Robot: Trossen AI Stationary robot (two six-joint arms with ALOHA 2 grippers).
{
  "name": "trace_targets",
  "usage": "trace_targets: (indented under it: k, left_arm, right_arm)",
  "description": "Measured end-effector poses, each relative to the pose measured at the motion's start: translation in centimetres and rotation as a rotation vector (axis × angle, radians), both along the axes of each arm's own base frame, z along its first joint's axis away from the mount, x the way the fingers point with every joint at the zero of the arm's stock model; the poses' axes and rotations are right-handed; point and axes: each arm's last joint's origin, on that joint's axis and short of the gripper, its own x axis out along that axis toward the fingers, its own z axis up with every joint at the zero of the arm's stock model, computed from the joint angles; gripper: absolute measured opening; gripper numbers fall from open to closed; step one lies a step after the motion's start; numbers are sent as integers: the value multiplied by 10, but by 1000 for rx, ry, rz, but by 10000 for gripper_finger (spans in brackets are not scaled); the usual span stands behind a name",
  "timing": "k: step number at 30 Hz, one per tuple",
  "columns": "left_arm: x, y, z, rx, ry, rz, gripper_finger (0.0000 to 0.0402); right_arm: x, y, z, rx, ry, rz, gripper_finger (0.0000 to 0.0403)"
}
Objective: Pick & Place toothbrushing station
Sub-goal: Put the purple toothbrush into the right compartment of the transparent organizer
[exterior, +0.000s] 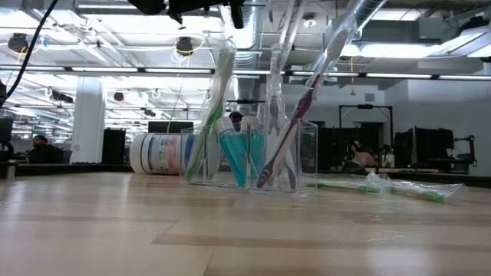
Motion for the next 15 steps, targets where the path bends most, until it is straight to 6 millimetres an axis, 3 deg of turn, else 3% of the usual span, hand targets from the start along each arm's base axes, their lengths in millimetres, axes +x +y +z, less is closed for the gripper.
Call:
trace_targets:
  k: [15]
  left_arm:
    - [1,-5,0,7,-2,-48,0]
  right_arm:
    - [14,-11,-1,20,-65,63,271]
